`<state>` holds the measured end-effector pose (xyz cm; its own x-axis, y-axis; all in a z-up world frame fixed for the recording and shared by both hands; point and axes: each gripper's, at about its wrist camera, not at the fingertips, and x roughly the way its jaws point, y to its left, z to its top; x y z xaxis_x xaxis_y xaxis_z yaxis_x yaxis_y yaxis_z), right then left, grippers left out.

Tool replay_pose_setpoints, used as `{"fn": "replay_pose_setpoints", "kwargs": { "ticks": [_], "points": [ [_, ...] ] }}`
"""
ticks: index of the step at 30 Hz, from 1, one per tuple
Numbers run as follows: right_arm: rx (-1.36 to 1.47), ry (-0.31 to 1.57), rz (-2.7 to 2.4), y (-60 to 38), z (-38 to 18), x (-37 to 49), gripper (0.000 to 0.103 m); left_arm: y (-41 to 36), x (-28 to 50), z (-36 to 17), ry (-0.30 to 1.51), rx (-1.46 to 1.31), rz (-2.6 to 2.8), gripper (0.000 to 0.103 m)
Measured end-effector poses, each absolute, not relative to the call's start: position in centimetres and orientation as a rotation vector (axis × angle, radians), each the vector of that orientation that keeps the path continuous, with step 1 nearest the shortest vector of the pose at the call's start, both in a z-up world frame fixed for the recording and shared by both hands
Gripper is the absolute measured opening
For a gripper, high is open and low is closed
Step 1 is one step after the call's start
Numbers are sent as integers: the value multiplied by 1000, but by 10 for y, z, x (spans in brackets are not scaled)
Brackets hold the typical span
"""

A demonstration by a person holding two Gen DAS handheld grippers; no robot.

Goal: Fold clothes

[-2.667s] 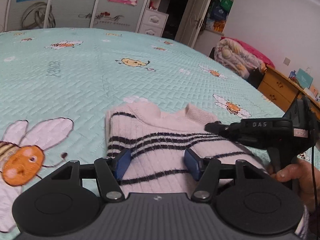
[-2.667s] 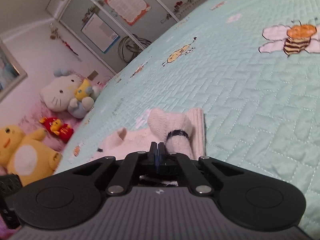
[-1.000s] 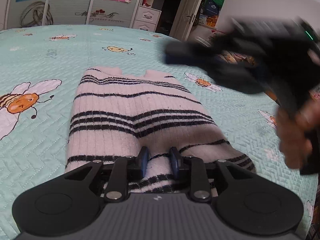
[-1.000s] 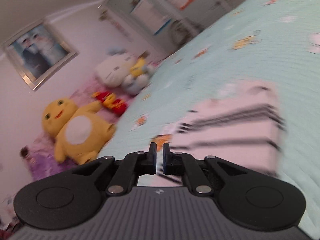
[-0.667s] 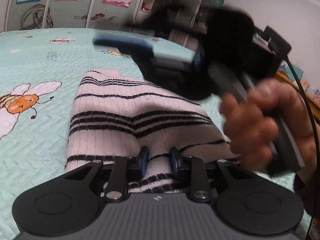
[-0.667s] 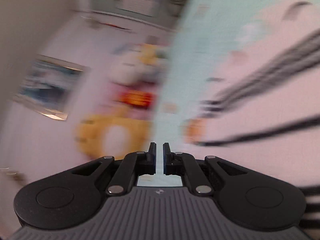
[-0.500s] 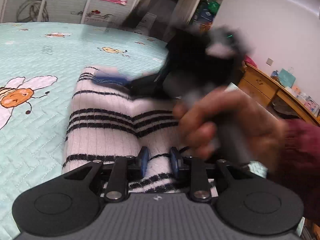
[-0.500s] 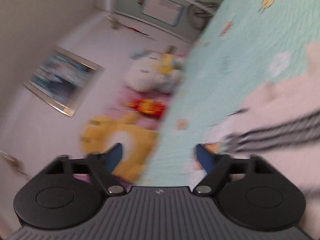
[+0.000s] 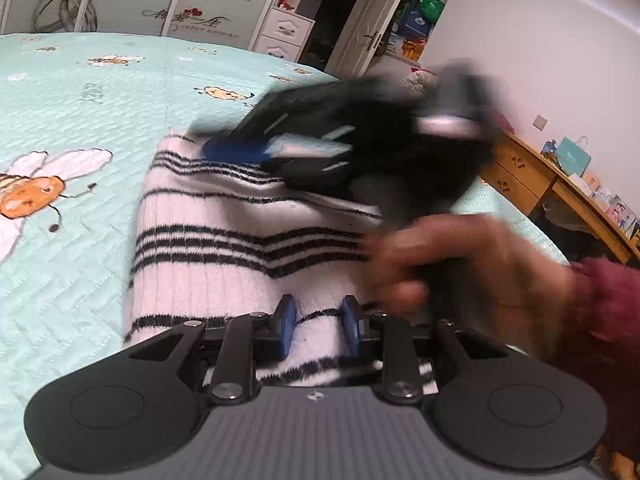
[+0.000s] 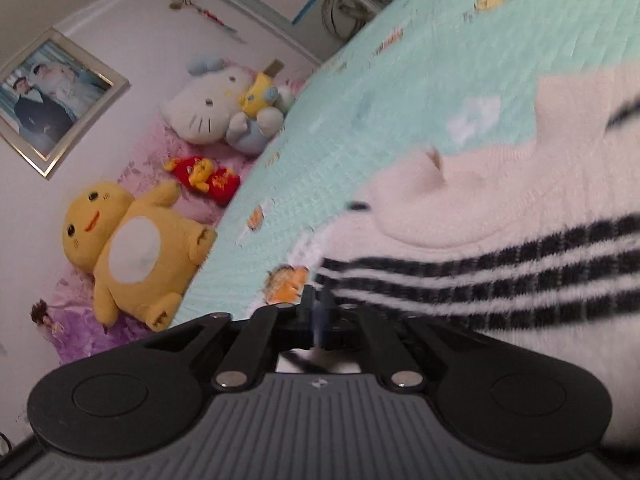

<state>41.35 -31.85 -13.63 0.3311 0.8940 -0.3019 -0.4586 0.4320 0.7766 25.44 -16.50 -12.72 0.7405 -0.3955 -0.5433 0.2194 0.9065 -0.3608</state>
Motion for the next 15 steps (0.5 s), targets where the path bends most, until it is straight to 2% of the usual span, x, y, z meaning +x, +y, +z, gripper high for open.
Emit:
{"fn": "replay_pose_setpoints", "kwargs": {
  "ticks": [2,4,7,8,9,11,14,15],
  "points": [
    [683,714,987,-339,-109,392,37,-164,251,-116,659,-293,-335,29],
    [709,647,981,-360,-86,369,39,-162,247,-104,648,-323,-329,27],
    [777,684,917,-395,-90,342,37,-151,238,-84,588,-405,-307,27],
    [795,698,927,-400,-96,334,35,-145,237,-76,568,-439,-283,26],
    [813,712,942,-403,-102,326,25,-137,235,-69,542,-485,-265,24],
    [848,741,974,-410,-116,311,13,-128,243,-61,534,-542,-293,17],
    [863,785,1033,-416,-134,292,11,-139,273,-58,602,-500,-368,12],
    [825,813,1044,-410,-139,291,10,-145,283,-68,659,-480,-382,7]
  ]
}}
